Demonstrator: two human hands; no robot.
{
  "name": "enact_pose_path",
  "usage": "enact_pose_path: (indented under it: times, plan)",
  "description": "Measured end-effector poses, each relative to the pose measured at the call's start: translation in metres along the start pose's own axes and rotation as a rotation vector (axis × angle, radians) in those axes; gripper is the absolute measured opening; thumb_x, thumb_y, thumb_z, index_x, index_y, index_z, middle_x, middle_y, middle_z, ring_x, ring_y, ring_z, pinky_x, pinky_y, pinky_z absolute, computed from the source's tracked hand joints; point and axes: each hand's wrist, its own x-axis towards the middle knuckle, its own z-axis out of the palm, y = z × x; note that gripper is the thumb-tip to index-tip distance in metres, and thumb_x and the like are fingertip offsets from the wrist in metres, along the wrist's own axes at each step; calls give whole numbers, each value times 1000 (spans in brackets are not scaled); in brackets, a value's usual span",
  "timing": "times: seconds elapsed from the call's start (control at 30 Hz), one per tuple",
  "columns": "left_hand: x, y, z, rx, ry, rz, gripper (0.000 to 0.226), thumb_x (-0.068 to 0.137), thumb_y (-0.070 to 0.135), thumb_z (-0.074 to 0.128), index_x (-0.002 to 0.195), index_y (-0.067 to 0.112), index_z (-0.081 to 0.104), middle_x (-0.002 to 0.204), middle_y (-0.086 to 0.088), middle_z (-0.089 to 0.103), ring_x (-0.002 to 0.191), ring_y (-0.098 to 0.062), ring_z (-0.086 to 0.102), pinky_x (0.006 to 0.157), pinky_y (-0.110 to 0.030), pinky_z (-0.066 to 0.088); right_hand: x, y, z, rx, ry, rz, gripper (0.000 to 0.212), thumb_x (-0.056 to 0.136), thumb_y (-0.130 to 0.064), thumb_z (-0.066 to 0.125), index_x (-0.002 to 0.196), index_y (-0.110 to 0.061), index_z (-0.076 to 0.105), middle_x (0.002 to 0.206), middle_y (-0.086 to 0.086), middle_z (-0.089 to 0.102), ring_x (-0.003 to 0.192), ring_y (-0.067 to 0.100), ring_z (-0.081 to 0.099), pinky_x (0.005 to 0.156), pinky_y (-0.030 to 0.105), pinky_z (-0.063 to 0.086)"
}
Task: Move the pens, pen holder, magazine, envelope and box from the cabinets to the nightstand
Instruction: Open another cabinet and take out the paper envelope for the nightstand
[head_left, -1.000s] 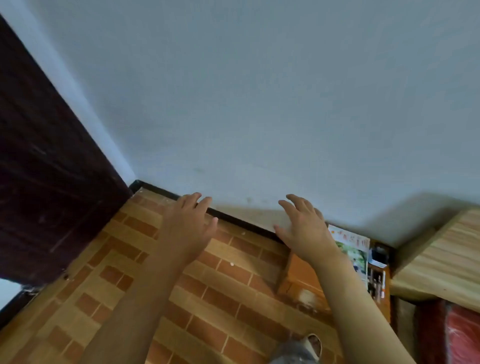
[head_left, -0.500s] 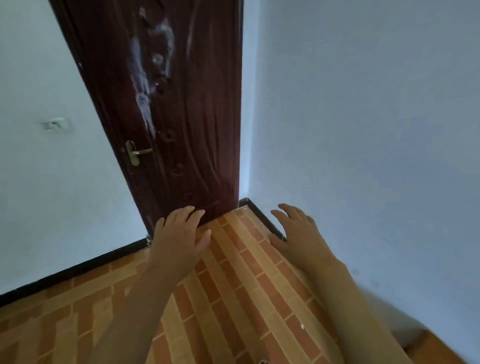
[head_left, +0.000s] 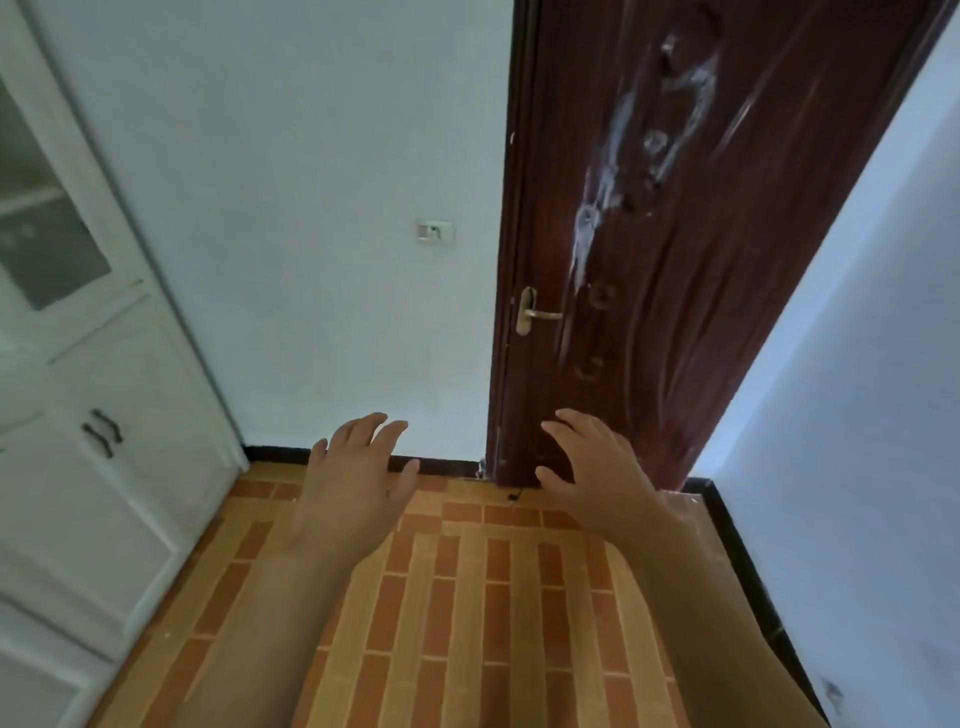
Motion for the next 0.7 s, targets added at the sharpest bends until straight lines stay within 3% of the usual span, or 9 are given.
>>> enact_pose_path:
  times: [0.17,0.57,0.7]
  plan:
    - [43,-32,-10,35,53,-138,63,95,59,32,145,25,54,152,-3,51,141,-27,45,112,-51,39,104,-13,11,-10,-20,-165,62,102,-51,53,158,-27,40,166,-3,33,154,18,27,123,41,26]
    - [109,-110,-34,205,92,-444,55,98,54,45,146,29,52,152,1,50,140,-23,44,113,-49,37,292,-81,46,183,-96,-477,57,105,-48,50,158,-29,39,169,-7,27,156,14,19,127,42,18]
    - [114,-146,-45,231,115,-526,65,94,63,30,146,31,51,153,2,50,140,-23,45,113,-48,38,329,-115,60,200,-119,-544,57,105,-49,50,158,-29,39,169,-7,27,156,14,20,126,41,19]
